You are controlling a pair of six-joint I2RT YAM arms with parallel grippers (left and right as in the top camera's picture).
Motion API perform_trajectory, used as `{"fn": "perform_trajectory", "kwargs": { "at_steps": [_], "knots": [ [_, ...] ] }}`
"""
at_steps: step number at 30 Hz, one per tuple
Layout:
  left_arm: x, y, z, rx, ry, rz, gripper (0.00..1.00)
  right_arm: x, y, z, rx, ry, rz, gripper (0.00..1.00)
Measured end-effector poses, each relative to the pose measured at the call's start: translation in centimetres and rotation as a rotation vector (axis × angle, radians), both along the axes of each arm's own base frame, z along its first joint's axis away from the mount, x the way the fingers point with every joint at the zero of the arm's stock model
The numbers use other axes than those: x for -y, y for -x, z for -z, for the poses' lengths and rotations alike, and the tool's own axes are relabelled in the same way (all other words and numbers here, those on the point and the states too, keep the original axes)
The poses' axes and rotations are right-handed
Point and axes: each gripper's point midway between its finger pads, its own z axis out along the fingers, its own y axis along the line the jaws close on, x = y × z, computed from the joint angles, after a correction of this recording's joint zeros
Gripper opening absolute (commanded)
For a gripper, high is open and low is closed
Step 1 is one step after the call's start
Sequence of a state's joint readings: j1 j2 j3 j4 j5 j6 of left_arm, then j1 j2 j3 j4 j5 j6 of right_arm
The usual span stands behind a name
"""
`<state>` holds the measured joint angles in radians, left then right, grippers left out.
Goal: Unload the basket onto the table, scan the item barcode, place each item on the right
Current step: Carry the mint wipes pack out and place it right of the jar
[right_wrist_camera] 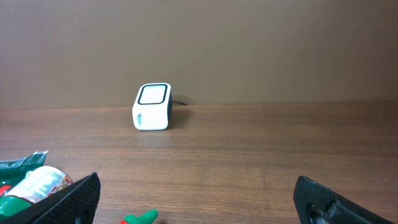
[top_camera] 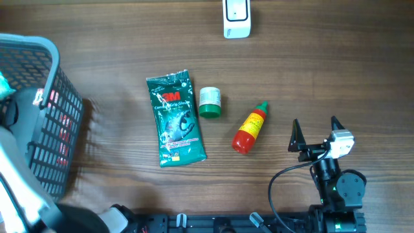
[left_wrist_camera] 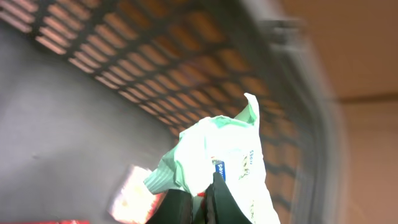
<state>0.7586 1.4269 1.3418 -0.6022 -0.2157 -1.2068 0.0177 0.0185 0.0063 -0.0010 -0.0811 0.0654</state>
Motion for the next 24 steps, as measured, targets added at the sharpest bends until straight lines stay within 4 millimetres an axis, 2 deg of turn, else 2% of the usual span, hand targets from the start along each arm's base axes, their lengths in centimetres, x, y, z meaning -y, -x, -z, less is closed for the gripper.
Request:
{"fn": "perform_trajectory", "kwargs": {
  "at_steps": [2, 5, 7, 9, 10, 11, 14, 19, 22, 24],
  "knots": [
    [1.7, 0.1, -3.2, 0.061, -0.046, 0.080, 0.04, 0.0, 0.0, 0.0, 0.000, 0.000, 0.000, 1.00],
    [5.7, -0.9, -7.2, 0.160, -0.094, 0.302, 0.04, 0.0, 0.0, 0.0, 0.000, 0.000, 0.000, 1.00],
    [8.5, -2.0, -8.7, 0.199, -0.113, 0.462, 0.04, 0.0, 0.0, 0.0, 0.000, 0.000, 0.000, 1.00],
    [12.4, -3.8, -9.5, 0.226, -0.129, 0.684, 0.04, 0.0, 0.0, 0.0, 0.000, 0.000, 0.000, 1.00],
    [15.4, -5.1, -9.5, 0.233, -0.135, 0.839, 0.04, 0.0, 0.0, 0.0, 0.000, 0.000, 0.000, 1.00],
    [17.3, -5.7, -9.5, 0.234, -0.135, 0.929, 0.04, 0.0, 0.0, 0.0, 0.000, 0.000, 0.000, 1.00],
    [25.4, -7.1, -8.7, 0.215, -0.154, 1.269, 0.04, 0.0, 0.0, 0.0, 0.000, 0.000, 0.000, 1.00],
    [39.4, -7.1, -7.8, 0.195, -0.274, 1.770, 0.04, 0.0, 0.0, 0.0, 0.000, 0.000, 0.000, 1.00],
    [46.4, -7.0, -5.4, 0.119, -0.332, 1.946, 0.04, 0.0, 0.0, 0.0, 0.000, 0.000, 0.000, 1.00],
    [50.8, -7.3, -2.8, 0.044, -0.371, 2.028, 0.04, 0.0, 0.0, 0.0, 0.000, 0.000, 0.000, 1.00]
  ]
}}
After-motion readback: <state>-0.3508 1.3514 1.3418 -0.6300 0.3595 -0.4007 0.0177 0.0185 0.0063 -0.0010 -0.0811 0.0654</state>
